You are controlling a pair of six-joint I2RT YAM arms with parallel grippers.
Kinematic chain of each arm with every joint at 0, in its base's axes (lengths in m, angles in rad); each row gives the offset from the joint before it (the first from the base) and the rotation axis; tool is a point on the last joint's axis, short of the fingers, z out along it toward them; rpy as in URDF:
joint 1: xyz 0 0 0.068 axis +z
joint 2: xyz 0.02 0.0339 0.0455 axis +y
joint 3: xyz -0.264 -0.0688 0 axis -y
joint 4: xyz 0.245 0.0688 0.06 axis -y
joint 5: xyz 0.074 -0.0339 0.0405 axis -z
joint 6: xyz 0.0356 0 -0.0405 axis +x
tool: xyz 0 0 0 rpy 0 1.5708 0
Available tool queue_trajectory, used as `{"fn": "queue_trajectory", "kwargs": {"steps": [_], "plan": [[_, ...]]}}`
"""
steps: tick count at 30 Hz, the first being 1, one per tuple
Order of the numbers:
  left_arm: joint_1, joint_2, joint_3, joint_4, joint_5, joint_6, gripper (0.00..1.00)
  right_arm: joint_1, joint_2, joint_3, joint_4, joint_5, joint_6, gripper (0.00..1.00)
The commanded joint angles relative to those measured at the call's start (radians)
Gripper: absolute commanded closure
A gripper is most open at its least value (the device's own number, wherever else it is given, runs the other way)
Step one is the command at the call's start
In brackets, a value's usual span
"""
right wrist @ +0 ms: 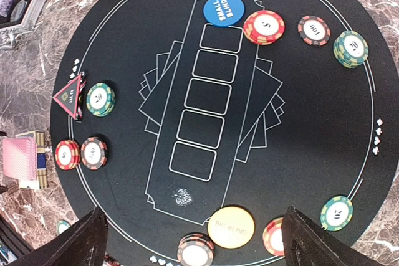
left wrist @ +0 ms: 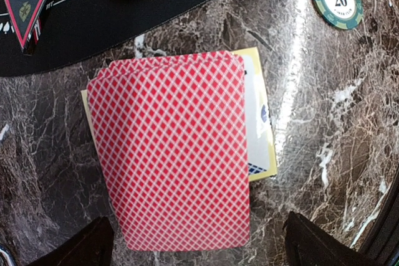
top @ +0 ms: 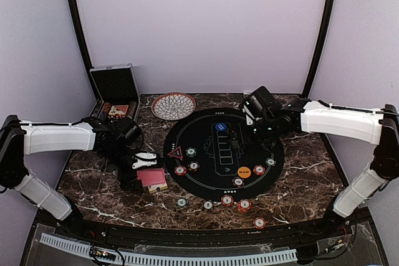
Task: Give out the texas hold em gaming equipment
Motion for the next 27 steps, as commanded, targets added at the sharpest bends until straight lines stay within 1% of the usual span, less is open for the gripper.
{"fn": "queue_trajectory", "kwargs": {"steps": [1, 27], "plan": [[-0.006, 0.024, 0.007, -0.015, -0.013, 0.012, 0.01, 0.02, -0.028, 0.01, 0.024, -0.003, 0.003, 0.01], [-0.006, 0.095, 0.035, 0.038, -0.046, 0.008, 0.01, 0.044, -0.025, 0.005, 0.028, -0.012, -0.006, 0.01]]}}
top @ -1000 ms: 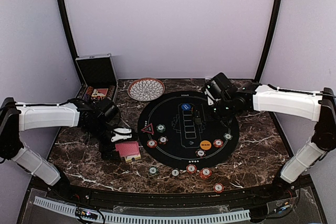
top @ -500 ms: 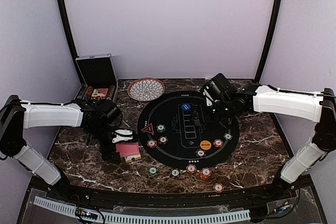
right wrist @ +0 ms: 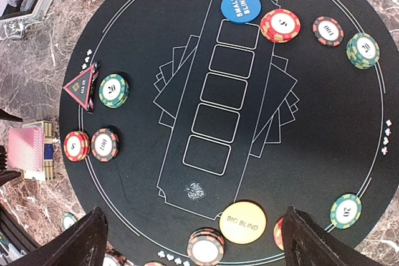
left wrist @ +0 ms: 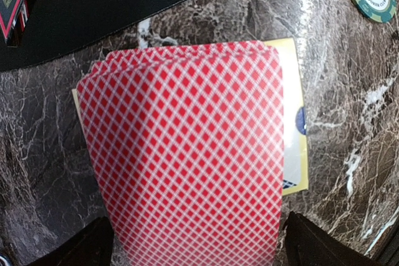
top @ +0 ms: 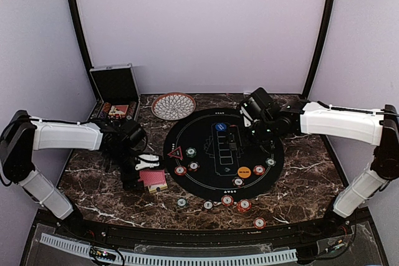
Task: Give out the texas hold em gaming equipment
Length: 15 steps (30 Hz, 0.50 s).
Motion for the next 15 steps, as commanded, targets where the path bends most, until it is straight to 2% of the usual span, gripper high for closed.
{"fn": "queue_trajectory", "kwargs": {"steps": [1, 15], "plan": [[-0.006, 0.017, 0.032, 0.005, -0.001, 0.003, 0.01, 0.012, -0.02, 0.008, 0.023, -0.008, -0.005, 0.01], [0.001, 0.056, 0.025, 0.048, -0.017, 0.001, 0.01, 0.012, -0.021, 0.006, 0.021, -0.008, -0.005, 0.02]]}}
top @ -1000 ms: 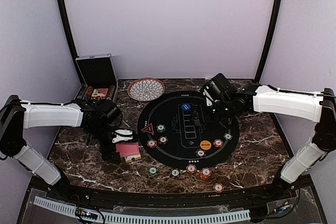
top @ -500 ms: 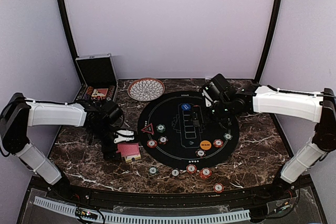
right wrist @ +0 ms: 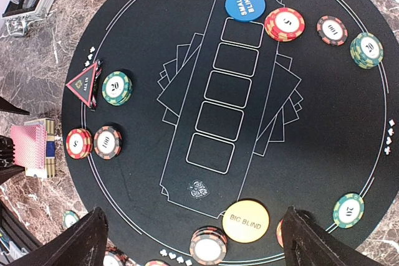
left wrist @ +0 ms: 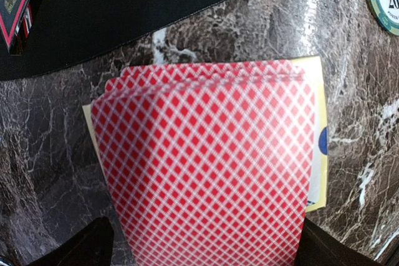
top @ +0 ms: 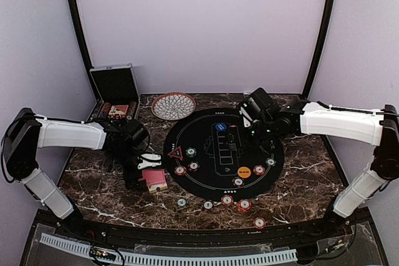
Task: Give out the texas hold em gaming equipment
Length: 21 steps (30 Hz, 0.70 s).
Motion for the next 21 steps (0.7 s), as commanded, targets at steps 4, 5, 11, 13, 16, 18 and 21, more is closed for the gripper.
{"fn": "queue_trajectory", "kwargs": {"steps": [4, 5, 11, 13, 16, 18, 21], "plan": [[0.012, 0.028, 0.011, 0.008, 0.001, 0.007, 0.01, 0.007, -0.02, 0.009, 0.018, -0.001, -0.007, 0.02], [0.015, 0.029, 0.01, 0.004, 0.01, 0.009, 0.01, 0.008, -0.018, 0.009, 0.018, -0.001, -0.006, 0.01], [0.025, 0.036, 0.008, -0.015, 0.035, 0.023, 0.01, 0.007, -0.015, 0.015, 0.014, -0.004, -0.009, 0.02], [0.029, 0.04, 0.011, -0.01, 0.037, 0.023, 0.01, 0.007, -0.013, 0.019, 0.01, -0.004, -0.01, 0.01], [0.032, 0.051, 0.021, -0.009, 0.041, 0.027, 0.01, 0.007, -0.013, 0.021, 0.008, -0.004, -0.011, 0.01], [0.033, 0.056, 0.023, -0.008, 0.041, 0.032, 0.01, 0.007, -0.015, 0.02, 0.007, -0.004, -0.011, 0.01], [0.038, 0.06, 0.022, -0.006, 0.04, 0.045, 0.05, 0.007, -0.016, 0.016, 0.008, -0.008, -0.007, 0.01]]}}
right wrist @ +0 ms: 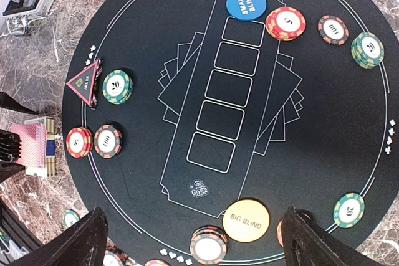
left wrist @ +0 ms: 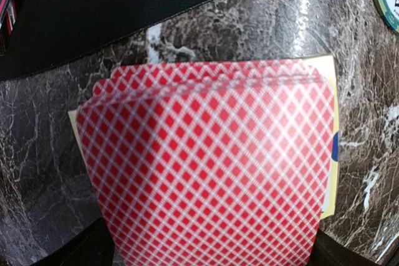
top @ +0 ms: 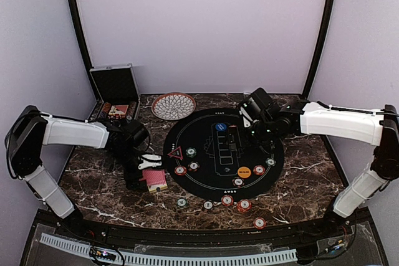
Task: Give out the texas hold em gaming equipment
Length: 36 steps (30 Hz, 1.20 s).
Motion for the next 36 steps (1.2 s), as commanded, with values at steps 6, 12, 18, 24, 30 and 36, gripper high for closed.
{"fn": "queue_trajectory", "kwargs": {"steps": [6, 12, 18, 24, 30, 36], "plan": [[0.015, 0.015, 0.017, -0.024, 0.014, 0.033, 0.12, 0.007, -0.018, 0.011, 0.011, -0.013, -0.003, 0.03], [0.015, 0.014, 0.017, -0.029, 0.015, 0.034, 0.21, 0.008, -0.01, 0.011, 0.018, -0.023, -0.003, 0.05], [0.015, 0.003, 0.006, -0.012, 0.016, 0.031, 0.29, 0.008, 0.006, 0.014, 0.019, -0.032, -0.001, 0.06], [0.015, -0.001, -0.004, -0.003, 0.017, 0.032, 0.37, 0.007, 0.019, 0.011, 0.029, -0.053, 0.006, 0.06], [0.015, -0.005, -0.019, 0.013, 0.013, 0.032, 0.46, 0.007, 0.027, 0.001, 0.053, -0.08, 0.015, 0.07], [0.015, -0.03, -0.049, 0.068, -0.021, 0.029, 0.57, 0.01, 0.043, 0.005, 0.067, -0.1, 0.018, 0.08]]}}
